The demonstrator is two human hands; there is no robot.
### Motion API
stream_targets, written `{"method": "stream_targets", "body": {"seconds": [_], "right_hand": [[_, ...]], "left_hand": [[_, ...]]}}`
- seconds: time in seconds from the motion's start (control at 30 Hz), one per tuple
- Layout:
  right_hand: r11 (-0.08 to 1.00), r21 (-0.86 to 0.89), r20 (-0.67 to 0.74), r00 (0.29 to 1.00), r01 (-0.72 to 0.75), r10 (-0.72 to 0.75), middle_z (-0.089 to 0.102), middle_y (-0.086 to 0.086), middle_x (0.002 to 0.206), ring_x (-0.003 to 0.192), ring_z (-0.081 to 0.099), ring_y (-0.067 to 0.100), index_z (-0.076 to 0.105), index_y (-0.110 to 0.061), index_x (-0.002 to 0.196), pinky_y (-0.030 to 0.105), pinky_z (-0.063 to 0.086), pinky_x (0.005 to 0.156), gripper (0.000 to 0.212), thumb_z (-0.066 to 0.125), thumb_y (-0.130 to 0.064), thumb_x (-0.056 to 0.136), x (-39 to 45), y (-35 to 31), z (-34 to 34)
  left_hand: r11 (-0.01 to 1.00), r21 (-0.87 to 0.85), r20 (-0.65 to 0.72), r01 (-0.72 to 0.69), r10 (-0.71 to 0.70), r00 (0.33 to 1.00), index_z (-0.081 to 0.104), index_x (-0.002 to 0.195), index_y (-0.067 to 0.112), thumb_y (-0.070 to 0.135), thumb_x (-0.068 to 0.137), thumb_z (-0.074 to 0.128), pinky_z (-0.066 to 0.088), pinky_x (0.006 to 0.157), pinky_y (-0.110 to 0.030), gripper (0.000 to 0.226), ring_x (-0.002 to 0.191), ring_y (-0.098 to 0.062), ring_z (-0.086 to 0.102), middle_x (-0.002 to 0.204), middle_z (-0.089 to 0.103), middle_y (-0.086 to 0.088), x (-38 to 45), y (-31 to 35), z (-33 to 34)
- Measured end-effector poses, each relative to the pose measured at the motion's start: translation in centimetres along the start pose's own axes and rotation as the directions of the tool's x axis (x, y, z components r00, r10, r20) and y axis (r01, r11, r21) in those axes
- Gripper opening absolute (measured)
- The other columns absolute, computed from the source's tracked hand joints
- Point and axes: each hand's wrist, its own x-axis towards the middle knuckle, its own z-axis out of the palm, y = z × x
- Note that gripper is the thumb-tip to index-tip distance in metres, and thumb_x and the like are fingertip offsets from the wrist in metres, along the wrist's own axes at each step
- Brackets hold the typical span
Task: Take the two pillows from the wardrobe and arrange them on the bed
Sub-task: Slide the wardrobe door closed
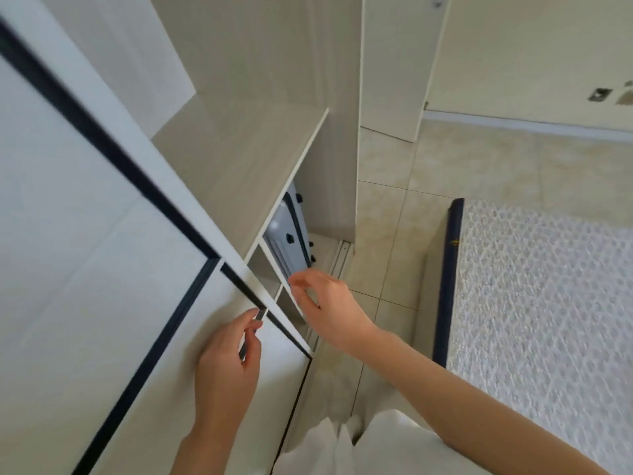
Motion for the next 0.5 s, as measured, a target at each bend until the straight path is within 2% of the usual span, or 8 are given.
{"method": "stream_targets", "body": {"seconds": [0.1,0.2,0.3,0.4,0.43,0.5], "right_hand": [[0.995,0.088,-0.007,0.999,0.047,-0.046,0.062,0.002,0.121,0.109,0.058,0.010,0.058,-0.012,0.124,0.019,0.047,0.092,0.030,0.047,-0.024,0.100,0.1,-2.3,1.7],[0.977,0.215,0.014,1.000,-0.001,-0.002,0.056,-0.004,0.132,0.115,0.053,0.004,0.052,-0.019,0.133,0.017,0.043,0.094,0.036,0.044,-0.031,0.100,-0.4,-4.5,3.3],[0.948,0.317,0.032,0.999,-0.044,0.035,0.050,-0.005,0.142,0.123,0.050,0.006,0.041,-0.023,0.144,0.025,0.041,0.103,0.046,0.039,-0.039,0.100,-1.0,-6.6,4.6],[0.921,0.380,0.046,0.996,-0.091,0.080,0.039,-0.005,0.152,0.124,0.051,0.007,0.027,-0.029,0.151,0.026,0.039,0.104,0.052,0.035,-0.041,0.101,-1.3,-8.4,6.2],[0.916,0.388,0.049,0.994,-0.105,0.094,0.033,-0.004,0.155,0.130,0.044,0.008,0.023,-0.030,0.152,0.028,0.036,0.108,0.054,0.035,-0.042,0.101,-1.5,-8.8,6.8],[0.911,0.396,0.075,0.992,-0.120,0.098,0.017,-0.007,0.161,0.146,0.020,0.011,0.014,-0.030,0.154,0.037,0.022,0.118,0.059,0.033,-0.046,0.101,-1.9,-9.6,8.0]], "left_hand": [[0.997,0.017,-0.019,-0.074,0.074,0.997,0.066,0.118,0.014,-0.008,0.087,0.060,0.039,0.079,0.001,0.039,0.097,0.010,0.056,0.100,0.069,0.008,-1.3,-0.7,-2.1],[0.975,0.093,-0.037,-0.201,0.205,0.978,0.069,0.115,0.010,0.004,0.091,0.052,0.041,0.091,-0.006,0.030,0.100,-0.004,0.061,0.104,0.070,0.002,-2.9,-0.7,-4.1],[0.936,0.165,-0.027,-0.310,0.318,0.948,0.073,0.110,0.006,0.006,0.091,0.046,0.047,0.094,-0.020,0.032,0.109,-0.015,0.062,0.108,0.071,-0.005,-4.7,0.0,-6.3],[0.816,0.287,0.055,-0.501,0.509,0.859,0.075,0.105,0.004,0.000,0.095,0.040,0.051,0.095,-0.040,0.036,0.118,-0.026,0.061,0.111,0.072,-0.007,-5.3,0.6,-9.6],[0.770,0.344,0.076,-0.537,0.547,0.834,0.075,0.103,0.002,-0.001,0.097,0.039,0.051,0.095,-0.047,0.037,0.120,-0.031,0.061,0.114,0.072,-0.009,-5.1,0.7,-10.9],[0.706,0.463,0.100,-0.535,0.558,0.824,0.075,0.103,0.000,-0.001,0.098,0.038,0.047,0.098,-0.056,0.037,0.125,-0.039,0.056,0.119,0.070,-0.014,-4.6,0.6,-13.3]]}}
